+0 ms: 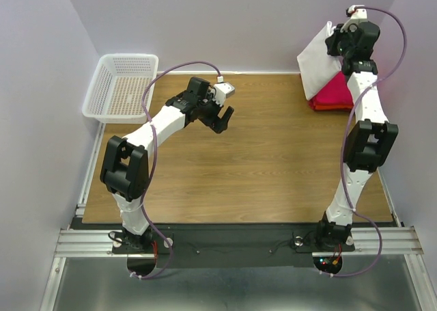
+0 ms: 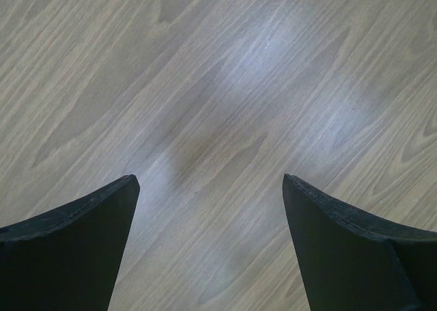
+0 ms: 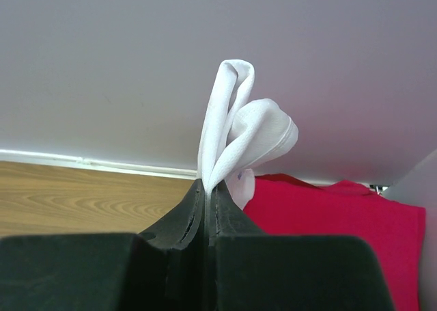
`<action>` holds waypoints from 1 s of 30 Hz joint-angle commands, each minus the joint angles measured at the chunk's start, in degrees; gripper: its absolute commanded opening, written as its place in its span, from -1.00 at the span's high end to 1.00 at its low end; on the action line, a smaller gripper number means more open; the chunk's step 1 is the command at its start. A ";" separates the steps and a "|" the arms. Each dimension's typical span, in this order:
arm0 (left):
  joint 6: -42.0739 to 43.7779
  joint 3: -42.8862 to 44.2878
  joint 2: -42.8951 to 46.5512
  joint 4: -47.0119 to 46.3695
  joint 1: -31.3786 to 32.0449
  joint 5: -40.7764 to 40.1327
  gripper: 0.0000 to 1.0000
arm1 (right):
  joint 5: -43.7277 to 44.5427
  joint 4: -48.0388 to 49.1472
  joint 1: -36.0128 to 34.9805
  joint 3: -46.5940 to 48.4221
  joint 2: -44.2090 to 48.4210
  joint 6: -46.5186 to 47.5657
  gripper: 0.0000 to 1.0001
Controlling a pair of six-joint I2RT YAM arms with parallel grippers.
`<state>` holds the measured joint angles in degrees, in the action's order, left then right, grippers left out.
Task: Fold and stack the t-shirts
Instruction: Neatly place the folded tshirt to the corner
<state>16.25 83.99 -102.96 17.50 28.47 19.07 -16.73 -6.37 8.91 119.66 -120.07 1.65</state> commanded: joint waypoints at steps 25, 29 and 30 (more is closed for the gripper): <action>3.00 3.82 -0.40 3.16 -0.08 3.69 -0.97 | -4.36 -4.00 9.72 8.05 -3.06 3.62 0.99; 2.91 5.13 -1.54 4.21 0.01 4.31 -0.97 | -5.15 -4.00 11.13 9.72 -5.43 5.81 0.99; 2.82 5.40 -1.63 4.30 0.01 4.40 -0.97 | -5.24 -4.00 11.39 9.81 -5.87 6.26 0.99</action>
<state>18.44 86.08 -104.07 20.95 28.47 21.80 -20.86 -12.27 18.94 126.30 -124.57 4.82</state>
